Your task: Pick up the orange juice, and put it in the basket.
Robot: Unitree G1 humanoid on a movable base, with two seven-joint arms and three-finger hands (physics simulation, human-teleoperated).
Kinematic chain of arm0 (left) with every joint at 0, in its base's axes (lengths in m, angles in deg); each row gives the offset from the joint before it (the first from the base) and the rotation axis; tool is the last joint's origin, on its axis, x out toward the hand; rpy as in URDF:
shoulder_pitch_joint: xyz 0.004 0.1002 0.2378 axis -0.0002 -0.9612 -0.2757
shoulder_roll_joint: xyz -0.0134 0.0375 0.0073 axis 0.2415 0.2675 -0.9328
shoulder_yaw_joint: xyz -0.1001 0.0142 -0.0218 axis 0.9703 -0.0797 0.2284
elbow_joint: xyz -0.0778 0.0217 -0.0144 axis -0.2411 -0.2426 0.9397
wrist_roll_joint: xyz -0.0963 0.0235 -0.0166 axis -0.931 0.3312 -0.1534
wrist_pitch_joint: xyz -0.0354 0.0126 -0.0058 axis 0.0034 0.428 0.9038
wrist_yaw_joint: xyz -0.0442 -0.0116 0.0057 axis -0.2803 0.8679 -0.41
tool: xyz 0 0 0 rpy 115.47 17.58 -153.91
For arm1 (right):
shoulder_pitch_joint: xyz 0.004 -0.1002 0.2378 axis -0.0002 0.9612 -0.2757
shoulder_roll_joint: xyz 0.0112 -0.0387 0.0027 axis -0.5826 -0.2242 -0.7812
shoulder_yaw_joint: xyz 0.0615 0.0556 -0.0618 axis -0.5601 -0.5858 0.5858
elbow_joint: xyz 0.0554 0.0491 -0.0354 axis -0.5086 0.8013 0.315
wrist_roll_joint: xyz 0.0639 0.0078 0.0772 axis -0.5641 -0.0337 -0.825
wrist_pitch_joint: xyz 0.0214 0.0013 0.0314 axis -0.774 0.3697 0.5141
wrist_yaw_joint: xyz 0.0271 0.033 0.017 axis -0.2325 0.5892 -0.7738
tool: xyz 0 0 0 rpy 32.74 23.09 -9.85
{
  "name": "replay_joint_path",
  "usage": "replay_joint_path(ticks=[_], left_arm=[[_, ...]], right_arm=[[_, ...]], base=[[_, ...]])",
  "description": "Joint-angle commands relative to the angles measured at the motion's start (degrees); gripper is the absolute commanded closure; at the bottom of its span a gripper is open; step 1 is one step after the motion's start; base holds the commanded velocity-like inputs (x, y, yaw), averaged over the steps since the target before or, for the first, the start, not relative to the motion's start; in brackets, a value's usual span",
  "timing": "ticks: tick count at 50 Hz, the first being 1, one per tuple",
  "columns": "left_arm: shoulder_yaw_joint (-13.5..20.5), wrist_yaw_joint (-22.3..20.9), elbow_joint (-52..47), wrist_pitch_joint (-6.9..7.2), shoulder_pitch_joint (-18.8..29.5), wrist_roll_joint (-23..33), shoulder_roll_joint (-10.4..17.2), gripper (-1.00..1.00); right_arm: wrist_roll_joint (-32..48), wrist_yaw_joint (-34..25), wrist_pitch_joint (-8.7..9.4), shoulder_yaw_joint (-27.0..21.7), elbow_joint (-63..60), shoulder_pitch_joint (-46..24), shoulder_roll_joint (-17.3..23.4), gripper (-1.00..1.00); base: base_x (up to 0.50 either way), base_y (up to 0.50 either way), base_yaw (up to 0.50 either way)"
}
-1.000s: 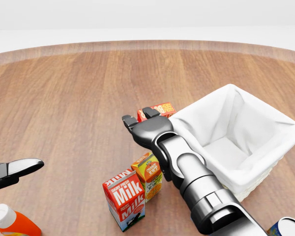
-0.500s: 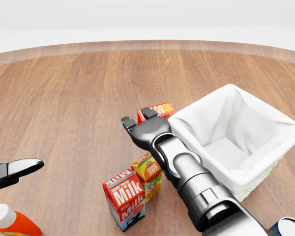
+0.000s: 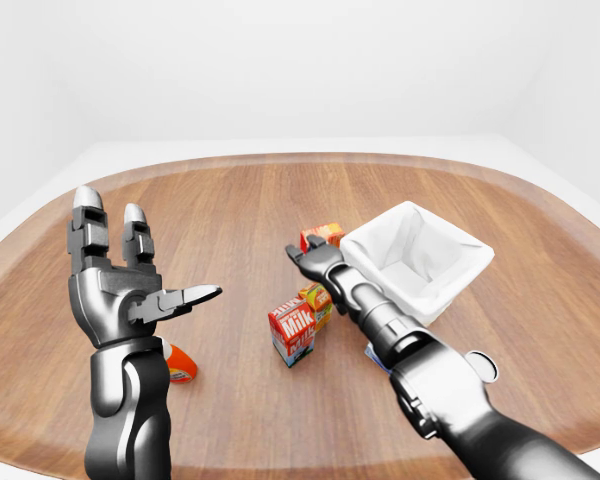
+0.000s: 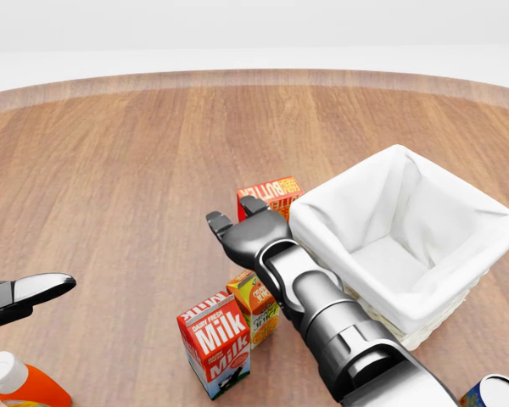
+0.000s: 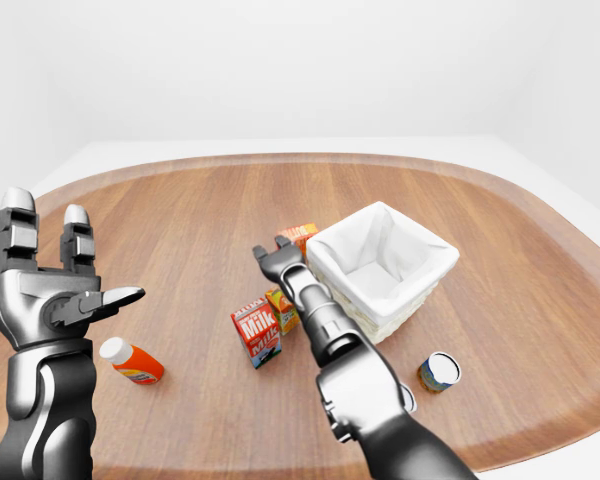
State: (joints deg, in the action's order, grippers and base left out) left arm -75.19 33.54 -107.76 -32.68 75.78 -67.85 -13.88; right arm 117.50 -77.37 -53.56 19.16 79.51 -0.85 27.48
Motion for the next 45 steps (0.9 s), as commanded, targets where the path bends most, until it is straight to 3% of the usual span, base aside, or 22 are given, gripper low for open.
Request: replay_joint_path(ticks=[1, 45], left_arm=[[0.0, 0.0, 0.0, 0.00, 0.0, 0.0, 0.0, -1.00], [0.0, 0.0, 0.0, 0.00, 0.0, 0.0, 0.0, -1.00]], right_arm=[[-0.3, 1.8, 0.00, -0.1, 2.3, -0.5, -0.4, -1.00], [0.2, 6.2, 0.00, -0.4, 6.1, 2.0, -2.1, -1.00]], base=[[0.00, 0.00, 0.00], [0.00, 0.00, 0.00]])
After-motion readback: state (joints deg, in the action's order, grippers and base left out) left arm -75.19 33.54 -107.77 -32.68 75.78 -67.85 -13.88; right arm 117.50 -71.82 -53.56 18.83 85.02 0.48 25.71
